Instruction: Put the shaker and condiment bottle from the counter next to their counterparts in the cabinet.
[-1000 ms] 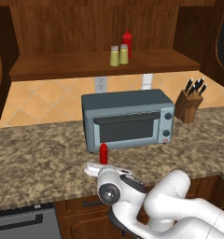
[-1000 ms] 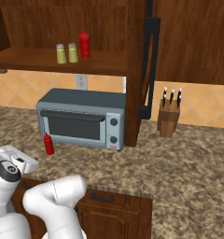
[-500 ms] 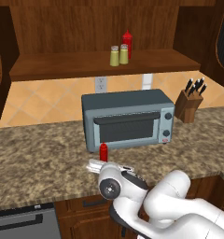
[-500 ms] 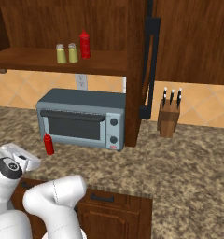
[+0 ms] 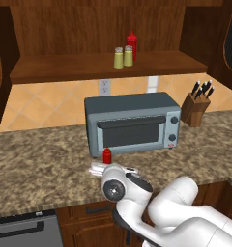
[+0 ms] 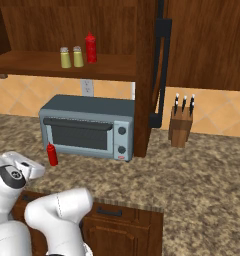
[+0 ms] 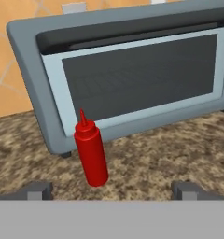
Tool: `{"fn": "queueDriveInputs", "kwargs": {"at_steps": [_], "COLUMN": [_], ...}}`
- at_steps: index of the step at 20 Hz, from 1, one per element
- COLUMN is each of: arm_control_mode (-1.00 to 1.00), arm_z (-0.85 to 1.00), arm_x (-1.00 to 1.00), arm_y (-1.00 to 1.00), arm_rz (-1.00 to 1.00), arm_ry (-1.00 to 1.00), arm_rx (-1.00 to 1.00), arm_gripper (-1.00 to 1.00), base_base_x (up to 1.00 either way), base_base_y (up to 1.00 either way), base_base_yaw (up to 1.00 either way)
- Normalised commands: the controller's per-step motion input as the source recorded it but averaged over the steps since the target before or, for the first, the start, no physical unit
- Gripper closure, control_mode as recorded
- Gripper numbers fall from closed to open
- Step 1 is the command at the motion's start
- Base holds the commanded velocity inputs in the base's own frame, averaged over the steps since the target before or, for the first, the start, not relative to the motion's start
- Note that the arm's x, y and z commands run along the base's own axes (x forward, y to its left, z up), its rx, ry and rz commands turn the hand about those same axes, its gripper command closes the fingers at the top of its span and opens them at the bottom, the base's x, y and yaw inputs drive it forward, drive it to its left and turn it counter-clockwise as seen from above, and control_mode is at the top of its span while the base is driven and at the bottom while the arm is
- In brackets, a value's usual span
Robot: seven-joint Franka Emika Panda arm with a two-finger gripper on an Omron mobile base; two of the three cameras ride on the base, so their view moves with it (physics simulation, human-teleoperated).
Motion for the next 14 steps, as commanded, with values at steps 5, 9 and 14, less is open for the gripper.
{"fn": "queueDriveInputs", "kwargs": {"at_steps": [5, 9, 14], "arm_control_mode": [-1.00, -1.00, -1.00], "arm_z": [-0.11, -0.30, -0.29], "arm_x": [0.13, 0.37, 0.27], "arm_y": [-0.02, -0.11, -0.17], "arm_rz": [0.12, 0.09, 0.08], "arm_ry": [0.00, 0.00, 0.00], "arm_rx": [0.00, 0.00, 0.00], "arm_gripper": [-1.00, -1.00, -1.00], "base_base_x": [0.00, 0.00, 0.00], "base_base_y": [0.00, 0.00, 0.00], "base_base_yaw": [0.00, 0.00, 0.00]}}
